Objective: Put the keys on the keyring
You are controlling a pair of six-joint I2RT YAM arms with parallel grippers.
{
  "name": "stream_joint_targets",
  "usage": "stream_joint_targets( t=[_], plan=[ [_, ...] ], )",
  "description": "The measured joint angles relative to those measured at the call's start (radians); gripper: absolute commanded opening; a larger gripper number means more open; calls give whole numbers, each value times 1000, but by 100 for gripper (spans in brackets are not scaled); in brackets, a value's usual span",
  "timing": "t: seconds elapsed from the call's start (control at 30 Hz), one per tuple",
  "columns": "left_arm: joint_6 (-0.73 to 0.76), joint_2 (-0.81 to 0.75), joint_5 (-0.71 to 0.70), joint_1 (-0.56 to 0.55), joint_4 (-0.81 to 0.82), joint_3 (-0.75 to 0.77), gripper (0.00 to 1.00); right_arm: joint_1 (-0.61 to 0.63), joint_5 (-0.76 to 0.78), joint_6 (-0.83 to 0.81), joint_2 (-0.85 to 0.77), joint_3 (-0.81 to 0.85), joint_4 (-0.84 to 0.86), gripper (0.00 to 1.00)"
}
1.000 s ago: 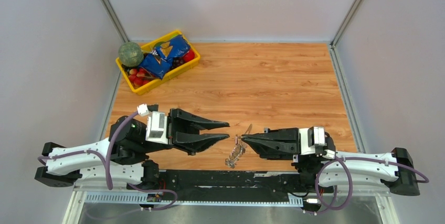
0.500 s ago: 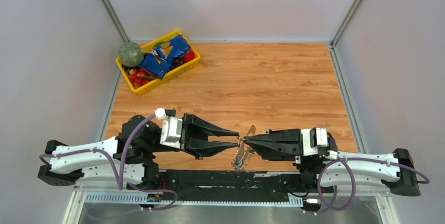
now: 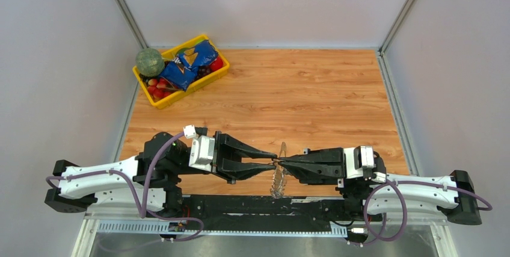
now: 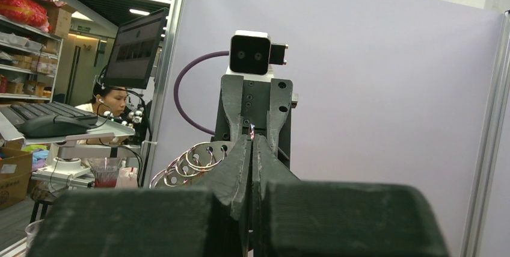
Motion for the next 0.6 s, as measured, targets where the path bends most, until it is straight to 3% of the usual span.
stream_joint_targets(
  t=[0.6],
  plan=[
    [0, -3, 0, 0, 1, 0, 26, 0, 3, 0, 8, 4, -1, 0]
  ],
)
